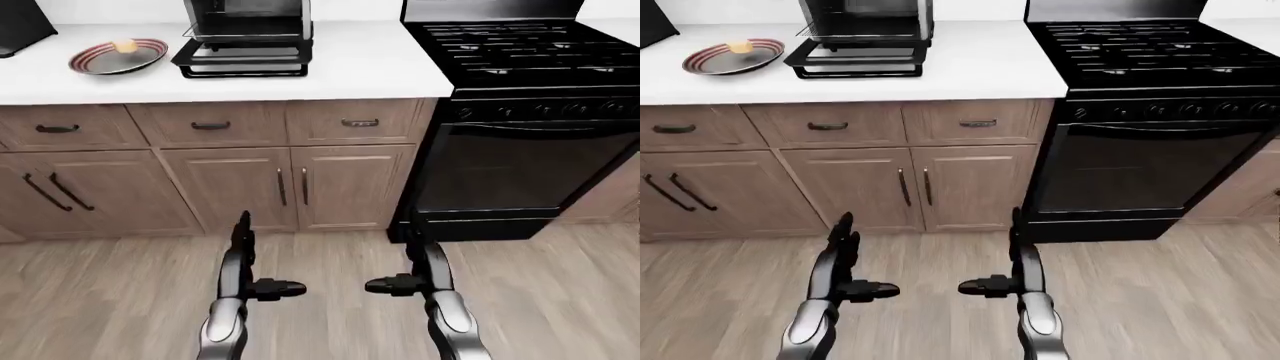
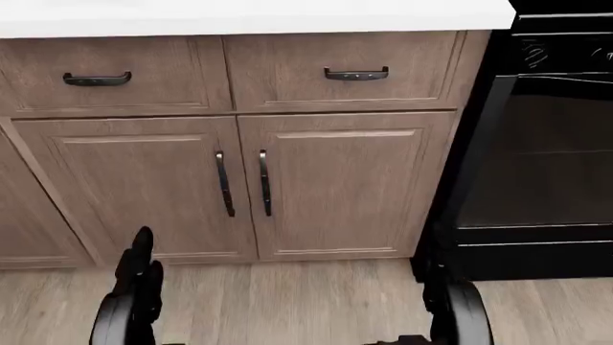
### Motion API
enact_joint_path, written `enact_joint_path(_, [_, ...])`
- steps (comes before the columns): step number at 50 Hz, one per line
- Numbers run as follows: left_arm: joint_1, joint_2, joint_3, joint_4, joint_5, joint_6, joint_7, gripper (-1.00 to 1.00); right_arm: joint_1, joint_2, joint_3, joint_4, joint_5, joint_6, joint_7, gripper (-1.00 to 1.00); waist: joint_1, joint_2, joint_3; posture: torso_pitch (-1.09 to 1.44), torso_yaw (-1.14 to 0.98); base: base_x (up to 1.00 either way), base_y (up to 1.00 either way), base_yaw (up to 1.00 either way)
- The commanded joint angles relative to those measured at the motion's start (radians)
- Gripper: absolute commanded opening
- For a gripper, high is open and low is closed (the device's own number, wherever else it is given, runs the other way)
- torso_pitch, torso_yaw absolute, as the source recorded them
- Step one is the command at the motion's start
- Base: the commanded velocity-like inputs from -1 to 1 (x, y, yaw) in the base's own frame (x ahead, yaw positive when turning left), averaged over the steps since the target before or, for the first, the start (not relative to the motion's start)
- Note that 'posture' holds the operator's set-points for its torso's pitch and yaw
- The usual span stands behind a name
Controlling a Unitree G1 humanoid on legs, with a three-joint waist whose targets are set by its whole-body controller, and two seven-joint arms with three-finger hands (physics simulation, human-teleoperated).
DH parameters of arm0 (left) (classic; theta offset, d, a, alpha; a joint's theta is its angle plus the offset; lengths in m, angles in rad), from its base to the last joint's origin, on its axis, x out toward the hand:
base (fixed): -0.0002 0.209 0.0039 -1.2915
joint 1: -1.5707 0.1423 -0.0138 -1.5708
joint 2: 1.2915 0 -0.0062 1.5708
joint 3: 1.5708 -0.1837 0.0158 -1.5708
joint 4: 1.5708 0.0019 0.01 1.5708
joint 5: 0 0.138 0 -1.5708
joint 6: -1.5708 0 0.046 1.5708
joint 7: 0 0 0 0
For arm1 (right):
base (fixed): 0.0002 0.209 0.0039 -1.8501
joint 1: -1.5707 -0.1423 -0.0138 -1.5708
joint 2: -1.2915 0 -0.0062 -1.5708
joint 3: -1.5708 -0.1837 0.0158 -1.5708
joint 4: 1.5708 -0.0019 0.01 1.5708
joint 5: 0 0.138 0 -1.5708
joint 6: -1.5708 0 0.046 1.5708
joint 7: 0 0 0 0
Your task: Place the bread on the rack of the toaster oven.
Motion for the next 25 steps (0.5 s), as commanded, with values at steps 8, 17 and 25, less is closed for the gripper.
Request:
enact_joint_path(8, [-0.092, 0.017, 0.015, -0.281, 0.003, 0.123, 0.016, 1.0, -0.042, -0.015, 0.007, -0.319, -0.069, 0.115, 0.012, 1.0, 0.006, -0.01, -0.074, 0.0, 0.0, 0.0, 0.0, 0.0])
enact_joint_path(17, [-0.291, 0.062, 0.045, -0.45, 0.014, 0.36, 0.01, 1.0, -0.194, -0.057, -0.028, -0.507, -0.107, 0.338, 0.066, 1.0, 0.009, -0.004, -0.09, 0.0, 0.0, 0.0, 0.0, 0.0])
enact_joint_path(25, [-0.419, 0.122, 0.106, -0.548, -0.016, 0.488, 0.028, 1.0, -0.344, -0.093, -0.053, -0.626, -0.128, 0.498, 0.097, 1.0, -0.003, -0.04, -0.067, 0.0, 0.0, 0.16, 0.25, 0.0])
